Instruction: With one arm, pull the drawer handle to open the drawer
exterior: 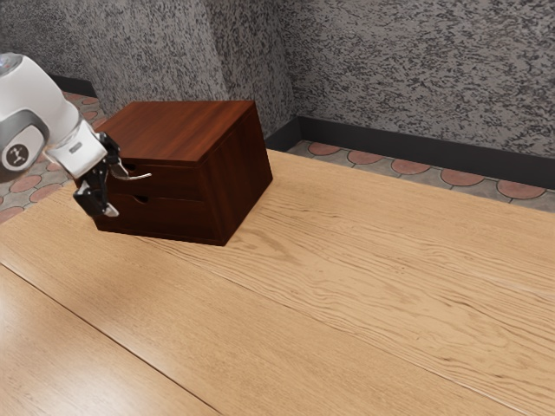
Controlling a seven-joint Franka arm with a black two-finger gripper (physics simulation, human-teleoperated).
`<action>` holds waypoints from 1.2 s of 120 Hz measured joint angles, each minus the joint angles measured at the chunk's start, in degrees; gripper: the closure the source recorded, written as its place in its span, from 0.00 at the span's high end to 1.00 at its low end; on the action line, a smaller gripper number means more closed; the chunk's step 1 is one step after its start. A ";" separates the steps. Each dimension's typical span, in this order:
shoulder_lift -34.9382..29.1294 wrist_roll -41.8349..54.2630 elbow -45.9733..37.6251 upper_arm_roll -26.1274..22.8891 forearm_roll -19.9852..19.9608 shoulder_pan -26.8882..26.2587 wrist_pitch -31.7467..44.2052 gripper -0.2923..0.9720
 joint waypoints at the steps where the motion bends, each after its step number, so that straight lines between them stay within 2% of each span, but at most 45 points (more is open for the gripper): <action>1: -0.01 0.03 0.16 0.10 0.03 -0.19 0.01 0.77; 11: -0.31 0.32 2.56 3.89 0.21 -4.03 0.01 0.77; 25: -1.14 0.68 3.88 7.07 0.61 -6.81 0.07 0.77; 54: -1.90 1.29 5.20 8.23 1.04 -8.16 0.17 0.77; 73: -2.20 1.66 5.19 10.91 1.07 -9.98 0.81 0.78; 120: -0.84 2.21 4.44 11.25 0.28 -8.92 1.19 0.77; 144: -0.03 2.33 2.56 9.29 -0.47 -5.75 1.22 0.75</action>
